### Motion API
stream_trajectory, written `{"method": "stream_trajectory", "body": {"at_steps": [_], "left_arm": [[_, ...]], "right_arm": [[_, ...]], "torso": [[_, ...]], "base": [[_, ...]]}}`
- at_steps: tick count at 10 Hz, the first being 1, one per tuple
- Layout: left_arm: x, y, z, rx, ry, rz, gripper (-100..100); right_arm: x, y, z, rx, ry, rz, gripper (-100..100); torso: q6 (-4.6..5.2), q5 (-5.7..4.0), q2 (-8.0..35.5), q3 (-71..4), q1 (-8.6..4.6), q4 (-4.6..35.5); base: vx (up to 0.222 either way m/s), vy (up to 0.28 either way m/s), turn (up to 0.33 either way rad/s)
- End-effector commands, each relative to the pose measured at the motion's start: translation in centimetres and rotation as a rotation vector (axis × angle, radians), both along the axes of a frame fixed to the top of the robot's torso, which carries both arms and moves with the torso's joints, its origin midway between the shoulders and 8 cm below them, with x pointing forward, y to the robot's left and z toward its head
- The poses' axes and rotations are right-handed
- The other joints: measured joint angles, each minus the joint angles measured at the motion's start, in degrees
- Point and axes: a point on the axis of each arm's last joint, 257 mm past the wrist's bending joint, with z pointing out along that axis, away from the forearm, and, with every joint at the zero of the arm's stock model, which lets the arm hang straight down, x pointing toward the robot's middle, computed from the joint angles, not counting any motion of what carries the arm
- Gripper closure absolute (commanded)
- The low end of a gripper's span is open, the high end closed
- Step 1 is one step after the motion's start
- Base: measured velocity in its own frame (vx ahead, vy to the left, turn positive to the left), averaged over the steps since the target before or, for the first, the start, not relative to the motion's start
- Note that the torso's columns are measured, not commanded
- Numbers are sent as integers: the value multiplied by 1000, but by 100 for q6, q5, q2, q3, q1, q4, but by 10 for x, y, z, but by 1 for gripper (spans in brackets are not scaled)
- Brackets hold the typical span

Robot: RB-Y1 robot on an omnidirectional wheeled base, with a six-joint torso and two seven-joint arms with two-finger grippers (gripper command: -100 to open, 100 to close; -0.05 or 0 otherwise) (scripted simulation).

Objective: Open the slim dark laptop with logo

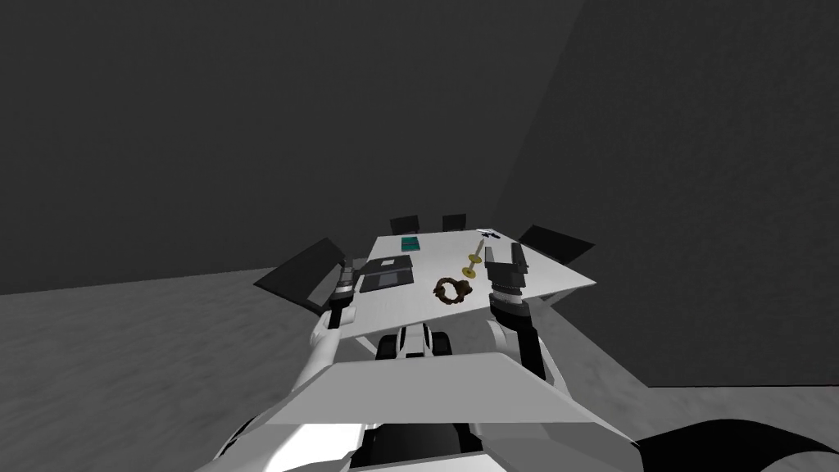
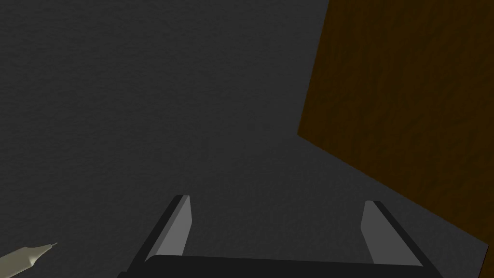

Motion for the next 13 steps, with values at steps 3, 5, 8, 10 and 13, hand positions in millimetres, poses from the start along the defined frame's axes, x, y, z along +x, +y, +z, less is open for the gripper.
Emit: {"method": "stream_trajectory", "body": {"at_steps": [3, 5, 8, 10, 13], "left_arm": [[30, -48, 18, 6, 3, -111, -100], [38, -63, 24, 9, 3, -144, -100], [38, -63, 24, 9, 3, -144, -100], [38, -63, 24, 9, 3, -144, -100], [38, -63, 24, 9, 3, -144, -100]], "right_arm": [[0, 0, 0, 0, 0, 0, 0], [0, 0, 0, 0, 0, 0, 0], [0, 0, 0, 0, 0, 0, 0], [0, 0, 0, 0, 0, 0, 0], [0, 0, 0, 0, 0, 0, 0]], "torso": [[0, -2, 2, -5, 11, 0], [-4, -7, 1, -20, -2, -2], [-2, -5, -1, -31, -13, -1], [-3, -7, -1, -25, -15, -2], [-2, -6, -1, -10, -15, -1]], "base": [[8, -37, 178], [8, -42, 162], [2, -9, 35], [0, -4, 16], [0, -1, 4]]}}
